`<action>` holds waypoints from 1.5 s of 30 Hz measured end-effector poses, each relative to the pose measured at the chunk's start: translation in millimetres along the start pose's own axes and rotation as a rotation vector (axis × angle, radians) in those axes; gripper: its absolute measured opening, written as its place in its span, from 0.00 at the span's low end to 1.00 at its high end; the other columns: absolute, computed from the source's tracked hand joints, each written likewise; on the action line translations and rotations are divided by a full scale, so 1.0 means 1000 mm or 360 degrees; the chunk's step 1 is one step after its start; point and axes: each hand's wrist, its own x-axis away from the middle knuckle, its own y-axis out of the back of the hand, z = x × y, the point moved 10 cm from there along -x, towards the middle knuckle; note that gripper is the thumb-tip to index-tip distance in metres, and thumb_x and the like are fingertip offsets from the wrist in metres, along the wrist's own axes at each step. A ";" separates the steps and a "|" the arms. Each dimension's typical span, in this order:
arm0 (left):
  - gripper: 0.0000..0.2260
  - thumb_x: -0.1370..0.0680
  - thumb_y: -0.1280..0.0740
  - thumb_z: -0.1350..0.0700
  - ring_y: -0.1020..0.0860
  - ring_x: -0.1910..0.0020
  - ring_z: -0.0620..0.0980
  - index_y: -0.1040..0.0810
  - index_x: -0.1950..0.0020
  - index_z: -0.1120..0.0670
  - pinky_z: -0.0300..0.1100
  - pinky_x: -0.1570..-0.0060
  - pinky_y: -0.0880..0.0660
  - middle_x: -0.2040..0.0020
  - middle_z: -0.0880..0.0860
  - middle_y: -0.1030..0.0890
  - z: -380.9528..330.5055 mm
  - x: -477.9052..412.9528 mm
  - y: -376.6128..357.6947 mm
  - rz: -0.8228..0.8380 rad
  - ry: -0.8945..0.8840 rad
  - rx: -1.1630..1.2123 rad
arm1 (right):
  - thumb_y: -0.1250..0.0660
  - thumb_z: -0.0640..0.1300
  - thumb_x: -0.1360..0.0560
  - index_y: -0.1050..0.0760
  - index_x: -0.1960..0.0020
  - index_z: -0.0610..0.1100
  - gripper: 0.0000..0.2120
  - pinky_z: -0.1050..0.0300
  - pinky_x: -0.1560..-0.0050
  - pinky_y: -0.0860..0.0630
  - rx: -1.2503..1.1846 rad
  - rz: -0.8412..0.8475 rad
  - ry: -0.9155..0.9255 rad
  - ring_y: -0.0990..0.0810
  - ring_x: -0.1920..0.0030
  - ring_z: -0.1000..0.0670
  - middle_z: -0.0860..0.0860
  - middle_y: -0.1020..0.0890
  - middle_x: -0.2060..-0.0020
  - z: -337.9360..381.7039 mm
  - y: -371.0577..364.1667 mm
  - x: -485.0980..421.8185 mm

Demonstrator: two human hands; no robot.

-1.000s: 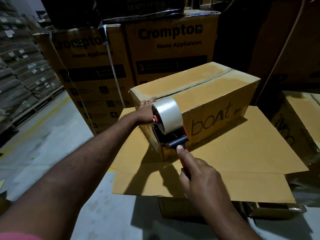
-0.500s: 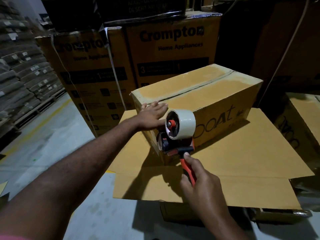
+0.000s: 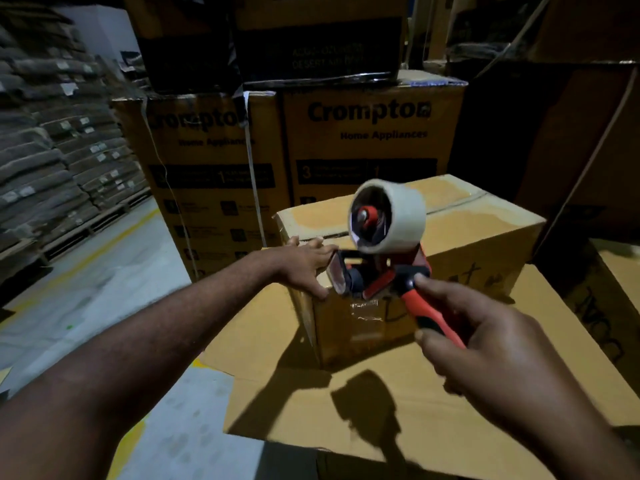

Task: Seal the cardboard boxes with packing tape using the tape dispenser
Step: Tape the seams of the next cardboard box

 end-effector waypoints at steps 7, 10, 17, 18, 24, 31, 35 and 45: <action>0.50 0.28 0.24 0.41 0.66 0.21 0.48 0.54 0.17 0.45 0.55 0.23 0.60 0.18 0.43 0.60 0.049 0.023 -0.004 -0.0051 0.0025 0.0408 | 0.26 0.46 0.27 0.30 0.32 0.68 0.30 0.53 0.57 0.16 -0.0540 -0.0258 0.0356 0.19 0.49 0.54 0.69 0.27 0.45 0.003 -0.048 -0.104; 0.49 0.29 0.25 0.38 0.62 0.20 0.46 0.51 0.17 0.46 0.52 0.22 0.54 0.18 0.42 0.60 0.074 0.031 -0.013 -0.0265 0.0059 0.1008 | 0.27 0.43 0.26 0.31 0.35 0.70 0.29 0.49 0.54 0.16 -0.0704 -0.0224 0.0393 0.20 0.46 0.54 0.66 0.27 0.41 0.005 -0.074 -0.144; 0.33 0.22 0.38 0.35 0.48 0.19 0.51 0.35 0.21 0.51 0.57 0.23 0.41 0.17 0.49 0.51 0.087 -0.005 0.006 -0.0854 0.0574 0.1620 | 0.29 0.39 0.24 0.30 0.28 0.53 0.27 0.62 0.62 0.19 -0.0743 -0.0284 0.0444 0.17 0.56 0.58 0.61 0.24 0.44 0.024 -0.108 -0.219; 0.28 0.20 0.39 0.40 0.47 0.19 0.52 0.31 0.24 0.53 0.56 0.24 0.39 0.17 0.51 0.51 0.091 -0.013 0.011 -0.0868 0.0642 0.1596 | 0.29 0.39 0.24 0.30 0.27 0.53 0.28 0.61 0.63 0.19 -0.0744 -0.0292 0.0445 0.17 0.58 0.55 0.60 0.23 0.46 0.024 -0.112 -0.224; 0.31 0.23 0.35 0.61 0.32 0.28 0.58 0.40 0.21 0.53 0.55 0.38 0.24 0.19 0.52 0.44 0.132 -0.047 0.014 -0.0818 0.0920 0.1658 | 0.28 0.43 0.25 0.31 0.29 0.63 0.28 0.40 0.59 0.17 -0.0758 -0.0198 0.0380 0.16 0.57 0.43 0.62 0.22 0.45 0.000 -0.137 -0.233; 0.16 0.21 0.32 0.50 0.19 0.53 0.56 0.27 0.35 0.52 0.45 0.64 0.20 0.45 0.57 0.19 0.192 -0.089 -0.003 -0.0947 0.0840 0.2043 | 0.28 0.43 0.25 0.30 0.31 0.65 0.28 0.41 0.59 0.17 -0.0822 -0.0106 0.0348 0.16 0.58 0.42 0.59 0.24 0.44 -0.004 -0.142 -0.238; 0.19 0.16 0.42 0.41 0.18 0.50 0.52 0.22 0.36 0.51 0.49 0.55 0.18 0.44 0.55 0.17 0.217 -0.097 -0.021 -0.0996 0.1048 0.2328 | 0.29 0.41 0.24 0.30 0.29 0.61 0.28 0.42 0.61 0.17 -0.0856 -0.0097 0.0332 0.16 0.63 0.43 0.55 0.23 0.47 -0.003 -0.140 -0.241; 0.31 0.19 0.51 0.31 0.17 0.49 0.51 0.17 0.45 0.50 0.53 0.39 0.23 0.52 0.50 0.14 0.147 -0.033 -0.031 -0.0863 0.0853 0.2470 | 0.31 0.36 0.23 0.32 0.27 0.55 0.29 0.41 0.61 0.17 -0.1191 -0.0076 0.0283 0.17 0.63 0.40 0.42 0.20 0.52 -0.006 -0.134 -0.246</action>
